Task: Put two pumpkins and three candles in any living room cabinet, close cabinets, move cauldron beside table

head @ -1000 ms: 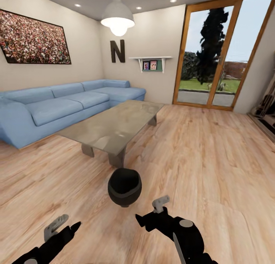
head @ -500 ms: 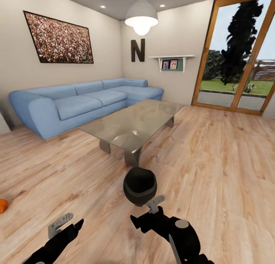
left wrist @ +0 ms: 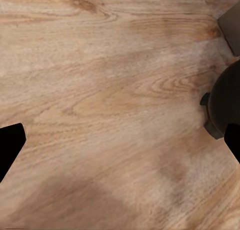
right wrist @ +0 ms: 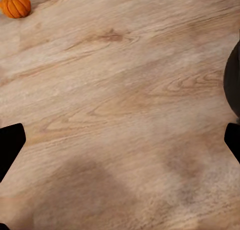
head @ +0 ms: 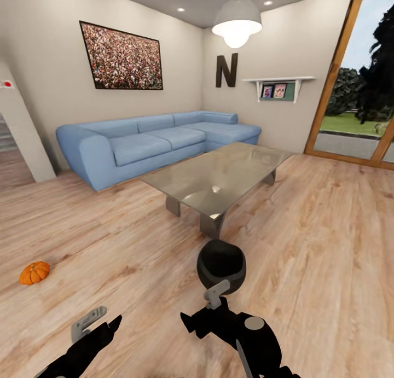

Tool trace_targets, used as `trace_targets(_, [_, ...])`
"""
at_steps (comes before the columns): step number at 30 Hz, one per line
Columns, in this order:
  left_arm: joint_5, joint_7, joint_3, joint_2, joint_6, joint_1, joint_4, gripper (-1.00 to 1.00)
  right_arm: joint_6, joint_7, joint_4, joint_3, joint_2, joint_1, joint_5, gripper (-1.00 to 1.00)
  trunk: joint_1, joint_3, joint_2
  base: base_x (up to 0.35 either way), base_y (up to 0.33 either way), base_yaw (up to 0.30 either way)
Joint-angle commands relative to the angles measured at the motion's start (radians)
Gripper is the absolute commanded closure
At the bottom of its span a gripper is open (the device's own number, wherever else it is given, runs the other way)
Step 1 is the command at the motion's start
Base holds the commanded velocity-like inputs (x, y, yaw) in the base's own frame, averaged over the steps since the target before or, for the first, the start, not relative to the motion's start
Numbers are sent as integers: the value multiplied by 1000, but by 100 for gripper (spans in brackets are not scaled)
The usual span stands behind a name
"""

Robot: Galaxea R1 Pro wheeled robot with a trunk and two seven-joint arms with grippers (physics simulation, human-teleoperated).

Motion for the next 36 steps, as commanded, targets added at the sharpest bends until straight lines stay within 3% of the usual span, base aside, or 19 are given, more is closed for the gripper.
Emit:
trace_targets(1, [10,8,-2,1,0,0,-1,-100,4,8,-1,0,0,-1,10,-100,0,-1,0,0,0,297])
trace_targets(10, [14,-1,6,1,-1,-1,3,-100,7,8,0,-9,0,-5,10,-100,0,-5,0,0,60,297])
trace_targets(13, [18,-2,10,2,-4,-1,3,-100,42,13,3,-14,0,-18,2,-100,0,-6,0,0,230,297])
trace_targets(15, [20,-3,11,2,-5,-1,4,-100,76,27,22,-19,0,-59,-9,-100,0,-7,0,0,265,297])
trace_targets(18, [20,-3,12,2,-6,-1,4,-100,96,79,63,-36,0,-103,-63,-100,0,-8,0,0,278,297])
trace_targets(20, [20,-3,13,2,-6,-1,5,-100,101,134,96,-77,-16,-134,-110,-100,0,-8,0,0,284,297])
trace_targets(22, [20,-3,13,2,-7,-1,5,-100,100,156,144,-101,-26,-163,-128,-100,0,-8,0,0,287,298])
trace_targets(23, [20,-3,13,1,-7,-1,5,-100,45,146,252,-113,-30,-216,-135,-100,0,-8,0,0,288,298])
trace_targets(24, [20,-3,13,1,-7,-1,5,-100,22,134,279,-115,-30,-227,-136,-100,0,-8,0,0,288,298])
trace_targets(26, [20,-3,14,1,-7,-1,5,-100,-103,-6,362,-128,-28,-255,-142,-100,0,-8,0,0,288,298])
trace_targets(27, [20,-3,14,1,-7,-1,5,-100,-123,-37,370,-129,-28,-258,-143,-100,0,-8,0,0,289,298])
trace_targets(30, [20,-2,13,2,-18,-1,5,-100,-260,-220,397,-130,-23,-266,-141,-100,0,-8,0,0,289,297])
trace_targets(33, [20,-2,12,2,-23,-1,5,-100,-295,-305,399,-125,-22,-266,-140,-100,0,-8,0,0,289,297])
trace_targets(35, [17,-2,12,2,-27,-1,6,-100,-329,-448,403,-120,-22,-262,-147,-100,0,-8,0,0,290,288])
trace_targets(36, [17,-2,12,2,-27,-1,6,-100,-331,-454,404,-119,-22,-262,-147,-100,0,-8,0,0,292,268])
